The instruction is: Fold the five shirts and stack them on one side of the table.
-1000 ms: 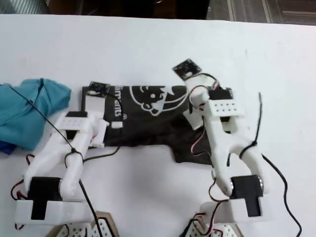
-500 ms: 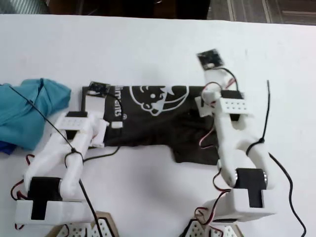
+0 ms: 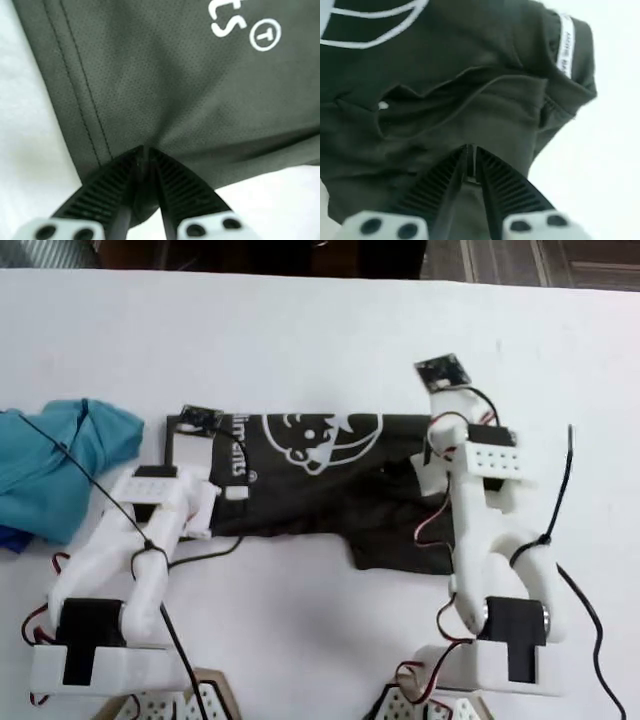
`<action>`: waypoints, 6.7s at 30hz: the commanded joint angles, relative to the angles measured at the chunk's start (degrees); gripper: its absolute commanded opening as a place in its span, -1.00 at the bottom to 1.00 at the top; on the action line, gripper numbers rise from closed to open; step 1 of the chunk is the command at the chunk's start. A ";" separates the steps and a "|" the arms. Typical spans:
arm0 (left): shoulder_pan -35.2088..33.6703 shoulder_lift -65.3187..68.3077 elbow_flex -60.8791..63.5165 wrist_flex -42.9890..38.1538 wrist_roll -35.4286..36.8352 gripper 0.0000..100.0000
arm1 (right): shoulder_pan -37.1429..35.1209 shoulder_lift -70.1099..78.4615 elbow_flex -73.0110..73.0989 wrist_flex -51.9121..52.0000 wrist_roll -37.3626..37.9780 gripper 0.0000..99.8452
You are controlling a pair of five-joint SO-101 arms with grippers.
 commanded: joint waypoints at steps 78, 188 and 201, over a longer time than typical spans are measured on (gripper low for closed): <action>-1.05 -0.62 0.04 -0.97 0.44 -0.95 | -11.74 21.76 -19.08 -11.82 0.26 -0.96; -1.05 -0.62 -0.13 -0.97 0.18 -0.95 | -11.74 -8.57 25.85 -4.26 20.22 -0.57; -1.05 -0.62 -0.04 -0.97 0.18 -0.95 | -3.56 -15.78 12.66 0.40 20.22 -0.96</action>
